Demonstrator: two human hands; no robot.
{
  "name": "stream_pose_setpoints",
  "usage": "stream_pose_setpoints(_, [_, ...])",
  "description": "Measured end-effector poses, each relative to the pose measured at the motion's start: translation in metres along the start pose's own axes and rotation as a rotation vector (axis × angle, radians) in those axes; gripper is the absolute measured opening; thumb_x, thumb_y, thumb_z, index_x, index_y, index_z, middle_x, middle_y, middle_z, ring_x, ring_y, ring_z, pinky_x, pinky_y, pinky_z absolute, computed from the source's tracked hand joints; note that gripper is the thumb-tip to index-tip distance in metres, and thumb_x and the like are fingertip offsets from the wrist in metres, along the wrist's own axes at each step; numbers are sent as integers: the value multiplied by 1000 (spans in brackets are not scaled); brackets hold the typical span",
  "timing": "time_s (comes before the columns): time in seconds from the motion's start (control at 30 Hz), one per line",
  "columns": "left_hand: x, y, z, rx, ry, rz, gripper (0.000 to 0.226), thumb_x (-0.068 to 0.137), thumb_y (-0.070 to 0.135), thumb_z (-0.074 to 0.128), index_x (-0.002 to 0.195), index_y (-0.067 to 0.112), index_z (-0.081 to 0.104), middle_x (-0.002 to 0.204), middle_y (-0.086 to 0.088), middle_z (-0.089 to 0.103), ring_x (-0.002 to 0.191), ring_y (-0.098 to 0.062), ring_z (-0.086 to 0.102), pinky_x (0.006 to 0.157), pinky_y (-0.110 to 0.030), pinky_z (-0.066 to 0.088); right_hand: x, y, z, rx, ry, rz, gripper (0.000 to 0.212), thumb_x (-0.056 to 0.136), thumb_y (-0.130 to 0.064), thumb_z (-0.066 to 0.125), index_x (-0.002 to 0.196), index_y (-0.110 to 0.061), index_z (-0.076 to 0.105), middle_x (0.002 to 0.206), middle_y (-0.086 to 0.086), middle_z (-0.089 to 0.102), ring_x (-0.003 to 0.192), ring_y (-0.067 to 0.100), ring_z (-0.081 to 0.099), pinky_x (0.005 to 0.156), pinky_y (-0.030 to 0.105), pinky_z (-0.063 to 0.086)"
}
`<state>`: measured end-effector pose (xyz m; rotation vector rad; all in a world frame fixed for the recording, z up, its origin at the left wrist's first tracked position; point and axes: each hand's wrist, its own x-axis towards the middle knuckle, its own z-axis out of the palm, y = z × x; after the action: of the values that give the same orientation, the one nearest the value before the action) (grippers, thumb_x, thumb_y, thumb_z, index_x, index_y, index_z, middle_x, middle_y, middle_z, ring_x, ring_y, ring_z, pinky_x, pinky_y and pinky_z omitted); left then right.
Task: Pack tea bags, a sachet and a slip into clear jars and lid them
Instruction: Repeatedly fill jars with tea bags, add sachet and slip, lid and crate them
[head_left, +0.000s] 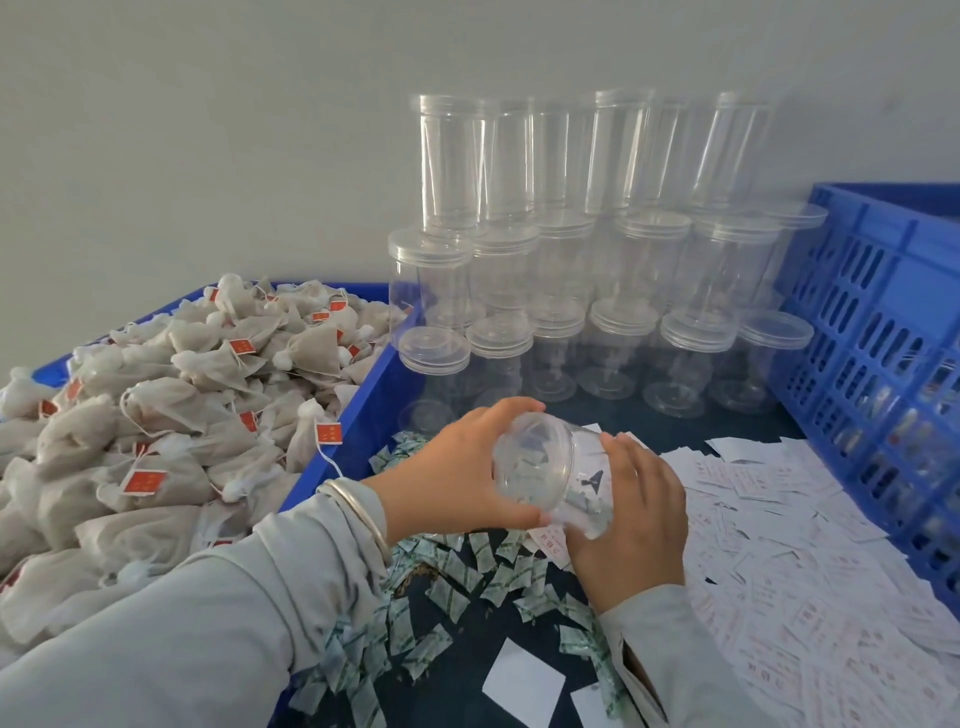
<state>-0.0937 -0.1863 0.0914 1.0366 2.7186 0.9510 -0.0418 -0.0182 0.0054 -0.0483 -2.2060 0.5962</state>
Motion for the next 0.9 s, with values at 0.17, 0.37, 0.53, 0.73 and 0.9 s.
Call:
stream_pose_setpoints(0.17, [7, 5, -8, -538, 103, -327, 54, 77, 55, 61, 115, 23, 42, 96, -3, 60, 67, -12, 65, 58, -29, 57, 4, 7, -5, 44, 86, 184, 94, 46, 1, 89, 130, -4, 48, 130, 19, 53, 119, 40, 44, 102, 38, 27])
stream_pose_setpoints(0.37, [9, -1, -22, -997, 140, -657, 53, 87, 43, 59, 123, 9, 41, 99, -21, 59, 61, -18, 64, 55, -23, 53, 6, 7, -10, 122, 107, 245, 94, 49, 1, 89, 132, 2, 46, 131, 21, 51, 121, 42, 42, 103, 27, 17])
stream_pose_setpoints(0.53, [10, 0, -26, -1019, 214, -626, 7, 95, -1, 48, 95, -2, 54, 107, -23, 64, 88, -28, 70, 75, -32, 59, 4, 3, -8, 165, 103, 241, 95, 50, -6, 91, 133, -1, 45, 132, 19, 50, 121, 30, 36, 104, 37, 26])
stream_pose_setpoints(0.73, [10, 1, -30, -864, 347, -599, 48, 95, -11, 40, 142, -2, 33, 124, -21, 56, 94, -28, 64, 76, -29, 55, 3, 4, -8, 216, 98, 306, 99, 51, -10, 91, 137, -5, 42, 135, 15, 46, 121, 19, 28, 102, 42, 28])
stream_pose_setpoints(0.9, [-2, 3, -77, -728, 693, -363, 26, 90, -12, 46, 103, 5, 62, 89, -3, 66, 74, -12, 65, 69, -20, 57, 0, -3, -5, 255, 67, 286, 101, 48, -9, 93, 135, -4, 42, 132, 18, 48, 119, 22, 31, 101, 52, 32])
